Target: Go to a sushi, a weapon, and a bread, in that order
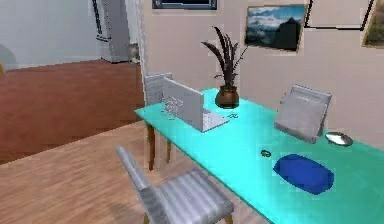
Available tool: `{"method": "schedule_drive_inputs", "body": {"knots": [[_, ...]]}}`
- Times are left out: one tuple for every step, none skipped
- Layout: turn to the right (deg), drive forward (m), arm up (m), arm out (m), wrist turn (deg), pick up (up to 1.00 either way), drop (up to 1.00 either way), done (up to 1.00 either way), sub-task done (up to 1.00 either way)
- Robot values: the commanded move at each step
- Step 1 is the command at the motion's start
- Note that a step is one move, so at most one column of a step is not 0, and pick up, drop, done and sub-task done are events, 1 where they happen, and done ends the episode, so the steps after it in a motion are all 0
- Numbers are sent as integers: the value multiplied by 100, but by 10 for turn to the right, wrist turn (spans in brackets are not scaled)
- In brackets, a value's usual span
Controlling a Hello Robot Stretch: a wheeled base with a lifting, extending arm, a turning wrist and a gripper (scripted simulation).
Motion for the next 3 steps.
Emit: {"method": "schedule_drive_inputs", "body": {"knots": [[-420,0,0,0,0,0,0,0,0],[0,100,0,0,0,0,0,0,0],[-30,0,0,0,0,0,0,0,0]]}}
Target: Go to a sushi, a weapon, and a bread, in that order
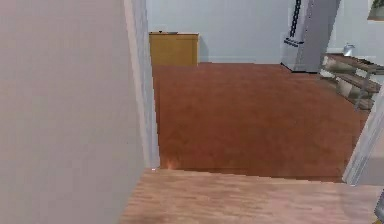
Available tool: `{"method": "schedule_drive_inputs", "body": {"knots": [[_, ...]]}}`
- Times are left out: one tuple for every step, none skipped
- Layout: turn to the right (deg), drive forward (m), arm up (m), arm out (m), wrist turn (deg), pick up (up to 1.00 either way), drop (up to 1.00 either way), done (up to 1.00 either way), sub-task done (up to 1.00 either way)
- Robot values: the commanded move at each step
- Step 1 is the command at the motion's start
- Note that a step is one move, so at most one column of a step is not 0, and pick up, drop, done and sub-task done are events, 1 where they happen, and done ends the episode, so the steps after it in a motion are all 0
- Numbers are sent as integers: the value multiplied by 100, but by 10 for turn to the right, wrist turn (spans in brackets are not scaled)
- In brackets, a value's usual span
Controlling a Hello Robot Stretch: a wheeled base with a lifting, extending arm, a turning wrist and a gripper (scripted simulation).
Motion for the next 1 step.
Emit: {"method": "schedule_drive_inputs", "body": {"knots": [[0,100,0,0,0,0,0,0,0]]}}
